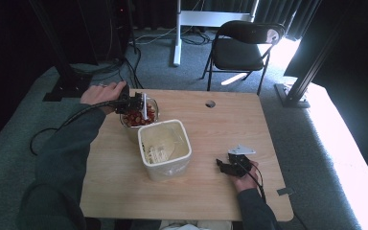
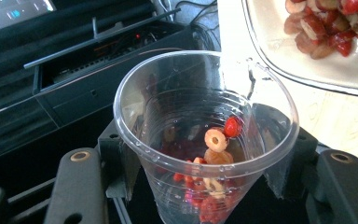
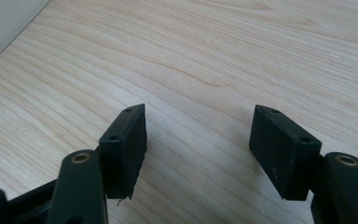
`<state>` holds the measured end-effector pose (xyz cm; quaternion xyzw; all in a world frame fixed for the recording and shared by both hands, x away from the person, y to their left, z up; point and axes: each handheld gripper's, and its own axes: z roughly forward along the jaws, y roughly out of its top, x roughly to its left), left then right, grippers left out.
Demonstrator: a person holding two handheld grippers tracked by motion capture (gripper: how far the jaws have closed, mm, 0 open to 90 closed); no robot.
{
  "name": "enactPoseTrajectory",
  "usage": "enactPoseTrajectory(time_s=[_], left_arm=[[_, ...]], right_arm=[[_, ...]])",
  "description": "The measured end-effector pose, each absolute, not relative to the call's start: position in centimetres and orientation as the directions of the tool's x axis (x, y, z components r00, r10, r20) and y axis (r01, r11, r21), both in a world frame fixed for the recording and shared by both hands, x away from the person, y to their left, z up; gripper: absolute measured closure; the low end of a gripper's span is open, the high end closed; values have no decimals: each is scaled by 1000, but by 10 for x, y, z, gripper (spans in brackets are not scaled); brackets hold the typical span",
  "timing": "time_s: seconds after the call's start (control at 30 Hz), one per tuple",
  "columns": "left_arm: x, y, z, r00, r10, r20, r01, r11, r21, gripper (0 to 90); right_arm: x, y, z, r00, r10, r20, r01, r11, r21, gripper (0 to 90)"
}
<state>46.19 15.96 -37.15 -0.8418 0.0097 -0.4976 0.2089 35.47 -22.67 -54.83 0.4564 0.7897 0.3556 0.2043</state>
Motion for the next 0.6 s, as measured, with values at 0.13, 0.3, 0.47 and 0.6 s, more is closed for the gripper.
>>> enactPoseTrajectory(time_s=[0.13,0.3,0.47,0.6], left_arm=[[460,147,-371,495,-240,835,150,-923,-354,385],[462,161,-372,513,-190,837,188,-927,-326,385],[463,166,-354,526,-12,851,193,-972,-134,384],[463,169,-349,534,102,839,199,-980,-7,383]], right_arm=[[355,-227,-548,-500,866,1,575,331,748,360],[355,-227,-548,-501,865,1,575,332,748,360],[355,-227,-548,-502,865,2,575,332,748,360],[355,-227,-548,-501,865,2,575,332,748,360]])
